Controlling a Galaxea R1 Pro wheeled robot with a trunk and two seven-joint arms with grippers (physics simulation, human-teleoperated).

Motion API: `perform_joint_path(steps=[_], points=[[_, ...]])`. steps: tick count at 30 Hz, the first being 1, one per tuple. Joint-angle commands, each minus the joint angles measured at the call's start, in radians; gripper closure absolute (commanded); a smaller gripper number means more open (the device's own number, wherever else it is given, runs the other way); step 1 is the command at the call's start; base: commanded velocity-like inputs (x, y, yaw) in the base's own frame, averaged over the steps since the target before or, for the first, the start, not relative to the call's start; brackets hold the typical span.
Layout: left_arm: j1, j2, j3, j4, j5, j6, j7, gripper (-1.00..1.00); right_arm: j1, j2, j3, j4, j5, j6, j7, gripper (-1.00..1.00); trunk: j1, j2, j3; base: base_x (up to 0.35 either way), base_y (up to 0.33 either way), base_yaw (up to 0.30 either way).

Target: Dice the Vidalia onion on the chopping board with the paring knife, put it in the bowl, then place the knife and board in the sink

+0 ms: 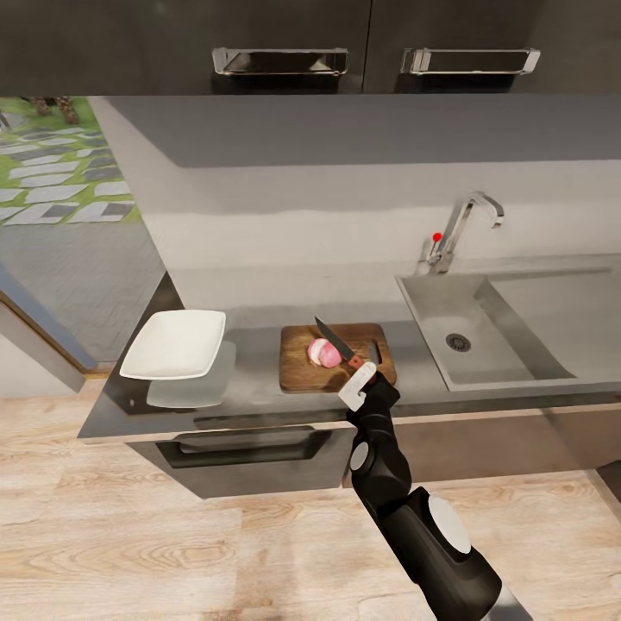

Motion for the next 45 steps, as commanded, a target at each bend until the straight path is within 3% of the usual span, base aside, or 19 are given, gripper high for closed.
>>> perform_joint_path(steps=[1, 45], points=[[0.001, 0.0, -0.002, -0.002, 0.005, -0.001, 0.002, -1.0, -0.001, 0.0, 0.002, -0.001, 0.008, 0.006, 0.006, 1.0, 0.001, -0.002, -0.001, 0.0, 0.0, 0.0], [0.001, 0.0, -0.002, 0.001, 0.005, -0.001, 0.002, -1.0, -0.001, -0.003, 0.001, -0.001, 0.01, 0.006, 0.006, 1.0, 0.001, -0.002, -0.001, 0.0, 0.0, 0.0]])
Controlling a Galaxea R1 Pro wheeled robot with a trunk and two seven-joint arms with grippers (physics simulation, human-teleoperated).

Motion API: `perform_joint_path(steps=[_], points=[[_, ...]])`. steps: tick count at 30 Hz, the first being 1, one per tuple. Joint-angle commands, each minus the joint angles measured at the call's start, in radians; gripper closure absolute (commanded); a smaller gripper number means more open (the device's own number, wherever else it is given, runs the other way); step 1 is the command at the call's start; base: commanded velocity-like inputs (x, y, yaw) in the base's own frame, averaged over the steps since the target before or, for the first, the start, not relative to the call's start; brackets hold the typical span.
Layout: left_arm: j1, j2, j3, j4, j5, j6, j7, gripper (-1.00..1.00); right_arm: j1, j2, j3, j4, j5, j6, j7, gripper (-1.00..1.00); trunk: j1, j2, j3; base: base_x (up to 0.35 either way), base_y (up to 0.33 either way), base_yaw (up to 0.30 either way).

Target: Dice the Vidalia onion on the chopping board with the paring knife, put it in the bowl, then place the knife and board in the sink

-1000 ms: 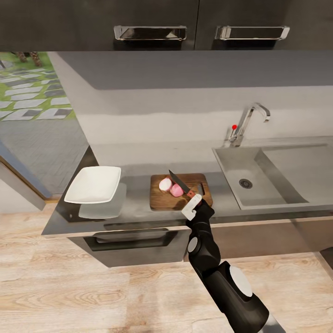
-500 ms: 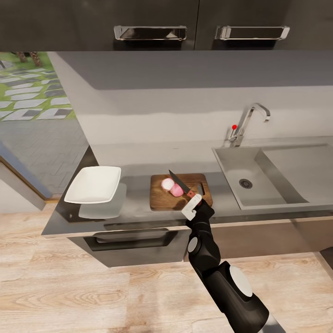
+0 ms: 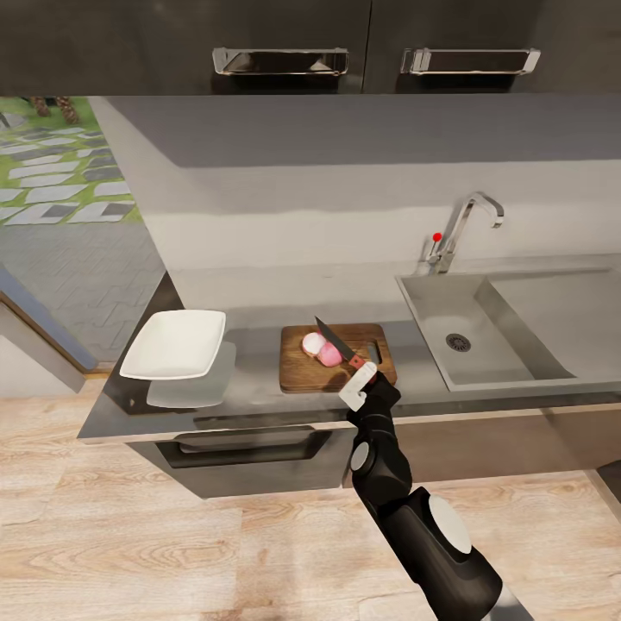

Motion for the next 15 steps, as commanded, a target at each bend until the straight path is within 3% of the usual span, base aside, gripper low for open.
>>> perform_joint_path(steps=[1, 15], points=[[0.001, 0.0, -0.002, -0.001, 0.005, -0.001, 0.002, -1.0, -0.001, 0.0, 0.002, -0.001, 0.008, 0.006, 0.006, 1.0, 0.001, -0.002, -0.001, 0.0, 0.0, 0.0], [0.0, 0.001, -0.002, -0.003, 0.005, -0.001, 0.002, -1.0, -0.001, -0.001, 0.001, -0.001, 0.008, 0.005, 0.006, 1.0, 0.001, -0.002, -0.001, 0.0, 0.0, 0.0]])
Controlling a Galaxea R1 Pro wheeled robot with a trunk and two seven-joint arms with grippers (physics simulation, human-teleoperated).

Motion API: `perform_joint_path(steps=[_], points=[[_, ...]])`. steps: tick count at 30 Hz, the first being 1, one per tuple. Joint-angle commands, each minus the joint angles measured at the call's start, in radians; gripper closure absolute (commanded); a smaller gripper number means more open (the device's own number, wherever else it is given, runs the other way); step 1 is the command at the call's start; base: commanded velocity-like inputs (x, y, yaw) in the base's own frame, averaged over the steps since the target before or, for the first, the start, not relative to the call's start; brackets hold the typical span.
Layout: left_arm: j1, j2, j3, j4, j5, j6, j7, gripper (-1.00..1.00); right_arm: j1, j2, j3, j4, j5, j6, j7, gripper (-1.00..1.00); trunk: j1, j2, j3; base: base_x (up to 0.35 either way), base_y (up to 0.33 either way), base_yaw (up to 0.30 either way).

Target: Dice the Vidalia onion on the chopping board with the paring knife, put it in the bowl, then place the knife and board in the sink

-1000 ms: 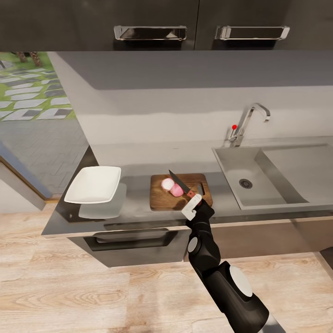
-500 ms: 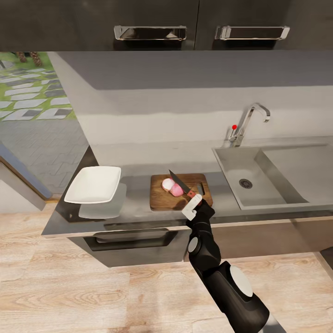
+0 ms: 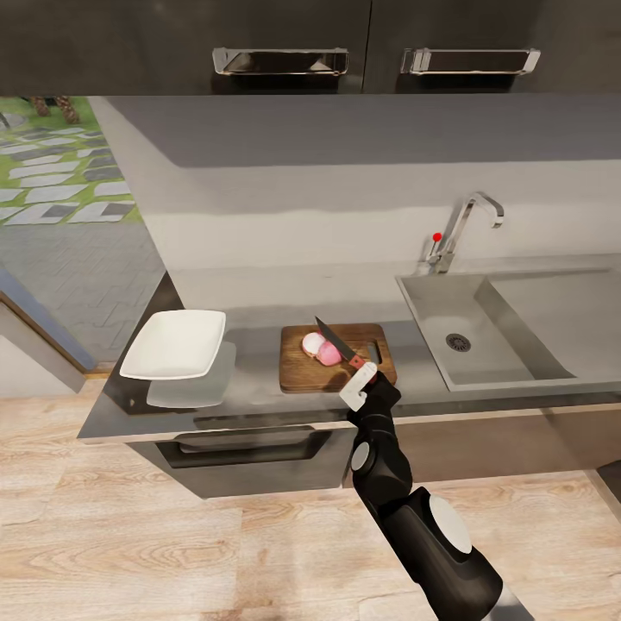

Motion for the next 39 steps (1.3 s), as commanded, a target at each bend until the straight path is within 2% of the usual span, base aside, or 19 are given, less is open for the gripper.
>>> perform_joint_path(steps=[1, 39], points=[[0.001, 0.0, -0.002, -0.002, 0.005, -0.001, 0.002, -1.0, -0.001, 0.0, 0.002, -0.001, 0.008, 0.006, 0.006, 1.0, 0.001, -0.002, -0.001, 0.0, 0.0, 0.0], [0.0, 0.001, -0.002, -0.004, 0.005, -0.001, 0.002, -1.0, -0.001, 0.006, 0.003, -0.001, 0.01, 0.006, 0.001, 1.0, 0.001, -0.002, -0.008, 0.001, 0.001, 0.0]])
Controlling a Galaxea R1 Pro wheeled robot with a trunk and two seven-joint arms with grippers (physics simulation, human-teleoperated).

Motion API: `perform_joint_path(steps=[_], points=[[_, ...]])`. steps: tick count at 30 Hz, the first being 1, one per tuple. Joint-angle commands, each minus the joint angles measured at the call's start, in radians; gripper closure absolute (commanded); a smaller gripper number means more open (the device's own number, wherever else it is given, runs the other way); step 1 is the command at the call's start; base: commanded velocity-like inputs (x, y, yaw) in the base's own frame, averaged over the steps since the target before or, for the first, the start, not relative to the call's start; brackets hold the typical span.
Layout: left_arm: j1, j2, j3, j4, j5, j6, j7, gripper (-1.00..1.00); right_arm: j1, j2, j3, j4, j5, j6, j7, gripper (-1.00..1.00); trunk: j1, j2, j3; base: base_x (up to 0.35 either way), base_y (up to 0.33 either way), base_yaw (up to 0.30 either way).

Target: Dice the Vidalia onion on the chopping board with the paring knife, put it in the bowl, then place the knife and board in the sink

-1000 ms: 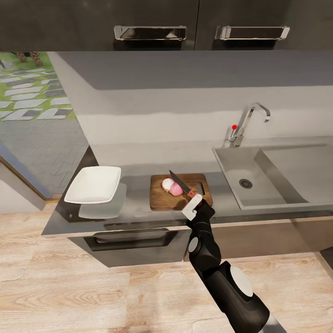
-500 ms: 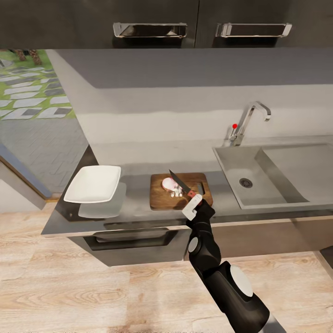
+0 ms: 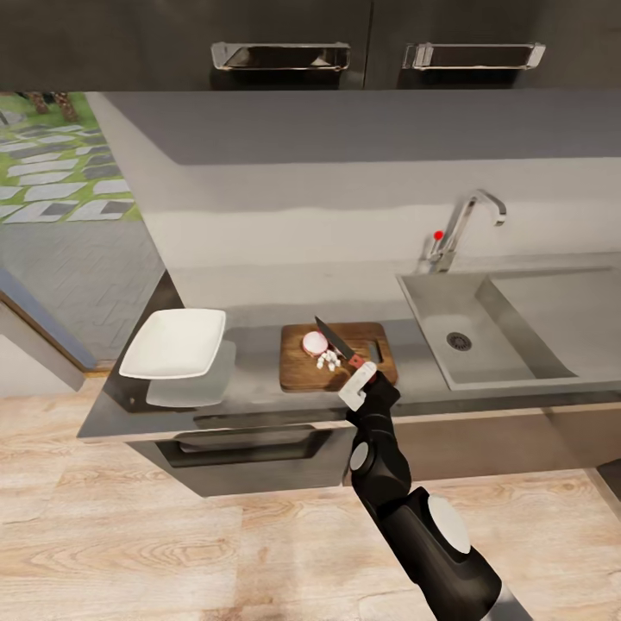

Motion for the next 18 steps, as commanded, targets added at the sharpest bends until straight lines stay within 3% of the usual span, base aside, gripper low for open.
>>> perform_joint_path(steps=[1, 6, 18], points=[[0.001, 0.001, -0.002, -0.002, 0.005, -0.001, 0.002, -1.0, -0.001, 0.0, 0.002, 0.0, 0.008, 0.006, 0.005, 1.0, 0.001, -0.002, -0.001, 0.065, 0.109, 0.0], [0.001, 0.001, -0.002, -0.002, 0.005, -0.001, 0.002, -1.0, -0.001, 0.0, 0.002, 0.0, 0.009, 0.006, 0.005, 1.0, 0.001, -0.002, -0.001, 0.068, 0.128, 0.0], [0.001, 0.001, -0.002, -0.002, 0.005, -0.001, 0.002, -1.0, -0.001, -0.004, 0.001, 0.004, 0.005, 0.008, 0.009, 1.0, 0.001, -0.002, -0.015, 0.003, 0.006, 0.0]])
